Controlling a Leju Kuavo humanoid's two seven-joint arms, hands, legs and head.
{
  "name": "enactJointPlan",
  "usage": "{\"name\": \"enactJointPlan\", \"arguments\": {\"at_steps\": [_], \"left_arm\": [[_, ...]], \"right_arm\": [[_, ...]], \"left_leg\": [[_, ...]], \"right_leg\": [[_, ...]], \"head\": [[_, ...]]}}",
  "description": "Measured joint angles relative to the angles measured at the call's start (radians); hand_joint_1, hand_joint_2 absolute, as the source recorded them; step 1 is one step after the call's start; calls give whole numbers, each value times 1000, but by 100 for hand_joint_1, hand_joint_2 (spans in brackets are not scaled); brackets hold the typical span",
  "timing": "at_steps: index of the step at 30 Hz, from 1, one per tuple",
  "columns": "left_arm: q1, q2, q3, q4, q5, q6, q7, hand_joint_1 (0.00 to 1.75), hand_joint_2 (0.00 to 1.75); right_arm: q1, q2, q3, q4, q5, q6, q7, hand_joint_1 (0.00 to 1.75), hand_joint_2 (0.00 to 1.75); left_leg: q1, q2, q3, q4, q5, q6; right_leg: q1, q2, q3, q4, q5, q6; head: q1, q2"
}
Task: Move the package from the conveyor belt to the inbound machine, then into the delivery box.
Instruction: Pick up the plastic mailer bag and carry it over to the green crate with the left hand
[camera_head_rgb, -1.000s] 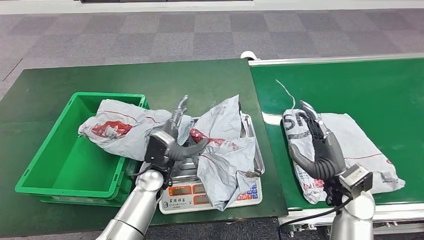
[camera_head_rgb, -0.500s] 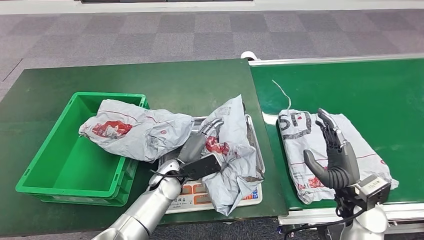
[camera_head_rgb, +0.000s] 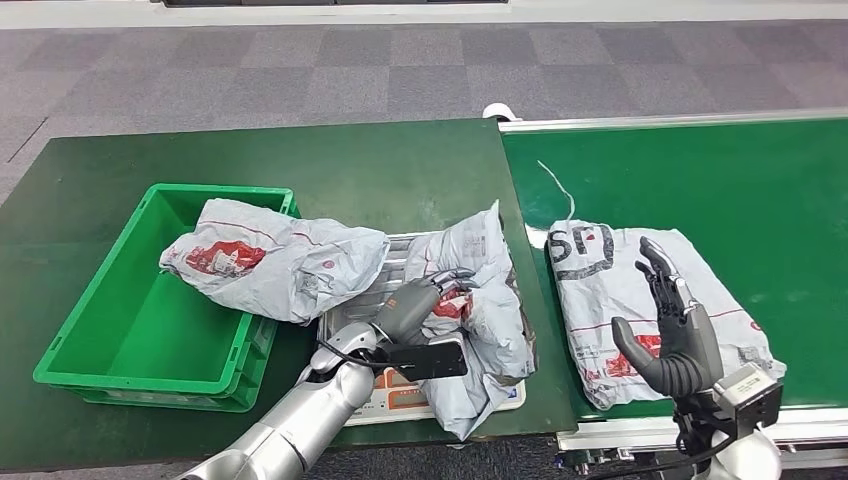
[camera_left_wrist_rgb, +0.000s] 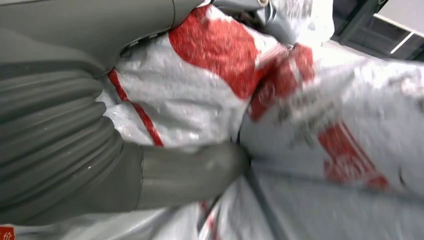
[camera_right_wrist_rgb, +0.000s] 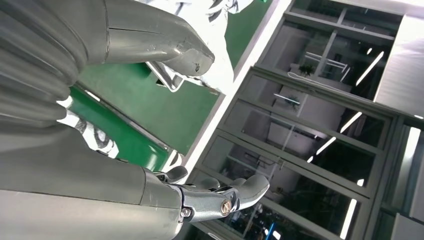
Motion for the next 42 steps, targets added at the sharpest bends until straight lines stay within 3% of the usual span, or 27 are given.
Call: {"name": "enactJointPlan", "arguments": {"at_steps": [29, 34, 38, 42], "left_arm": [[44, 2, 12, -78, 14, 102, -45, 175, 175], [91, 6, 59, -174, 193, 207, -155, 175, 175], [133, 34, 68, -343, 421, 388, -187, 175, 175], [194, 49, 92, -554, 361, 531, -190, 175, 175]], "right_arm": [[22, 2, 0, 0, -8, 0, 0, 0, 175], [25, 4, 0, 0, -12, 0, 0, 0, 175], [27, 5, 0, 0, -16, 0, 0, 0, 175], [27, 7, 0, 0, -14, 0, 0, 0, 175]], "left_leg": [[0, 0, 0, 0, 0, 0], [0, 1, -1, 0, 0, 0], [0, 1, -2, 0, 0, 0], [1, 1, -3, 0, 0, -1]], "right_leg": [[0, 0, -1, 0, 0, 0], [0, 1, -2, 0, 0, 0], [1, 1, -2, 0, 0, 0], [1, 1, -3, 1, 0, 0]], "head": [[0, 0], [0, 0], [0, 0], [0, 0]]}}
